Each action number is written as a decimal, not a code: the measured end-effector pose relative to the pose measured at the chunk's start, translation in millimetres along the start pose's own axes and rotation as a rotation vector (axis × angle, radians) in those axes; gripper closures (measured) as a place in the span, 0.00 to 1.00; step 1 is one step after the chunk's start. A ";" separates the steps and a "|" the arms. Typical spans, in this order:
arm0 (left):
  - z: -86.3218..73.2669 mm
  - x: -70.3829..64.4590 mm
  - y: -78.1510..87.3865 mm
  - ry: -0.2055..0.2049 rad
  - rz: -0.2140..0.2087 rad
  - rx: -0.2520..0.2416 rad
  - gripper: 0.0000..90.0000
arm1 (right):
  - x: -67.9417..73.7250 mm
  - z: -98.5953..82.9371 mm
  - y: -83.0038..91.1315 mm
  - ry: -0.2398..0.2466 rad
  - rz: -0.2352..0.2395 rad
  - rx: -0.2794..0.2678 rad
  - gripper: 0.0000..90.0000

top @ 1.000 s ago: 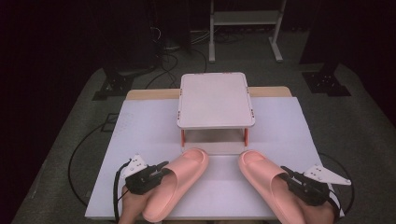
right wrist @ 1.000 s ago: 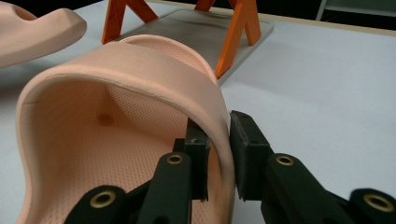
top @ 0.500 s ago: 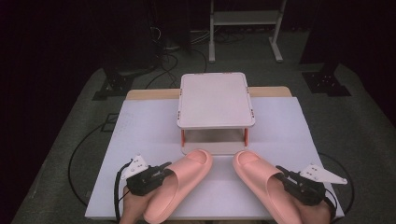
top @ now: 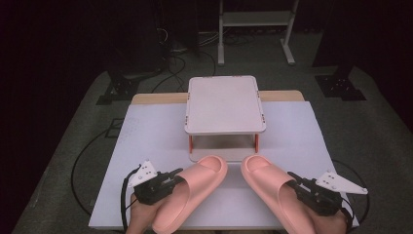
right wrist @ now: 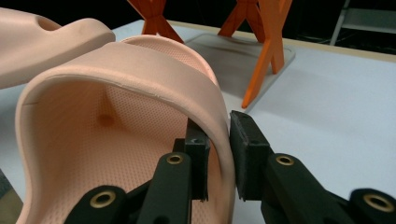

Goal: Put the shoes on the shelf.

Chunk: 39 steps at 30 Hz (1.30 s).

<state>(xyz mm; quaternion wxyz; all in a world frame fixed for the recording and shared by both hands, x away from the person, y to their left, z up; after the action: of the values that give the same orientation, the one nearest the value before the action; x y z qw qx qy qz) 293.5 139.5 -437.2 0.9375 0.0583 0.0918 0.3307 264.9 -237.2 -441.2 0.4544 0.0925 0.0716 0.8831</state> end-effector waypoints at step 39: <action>83.8 3.7 -16.5 -0.056 -0.020 -0.085 0.84 | 9.3 84.3 -12.7 0.064 0.033 -0.134 0.86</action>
<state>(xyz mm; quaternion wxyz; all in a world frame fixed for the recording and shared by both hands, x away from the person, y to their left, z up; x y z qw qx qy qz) 324.0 125.0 -358.6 0.9446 0.0268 0.0518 0.3230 288.9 -218.7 -361.0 0.4424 0.0346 0.0252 0.8958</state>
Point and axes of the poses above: each handheld gripper's, and its own axes: y roughly backward along the jaws, z roughly out of its top, x roughly to its left, the point moved 7 cm from there along -y, roughly forward along the jaws, and after that the axes turned 10 degrees about -x, right-handed, at the moved point
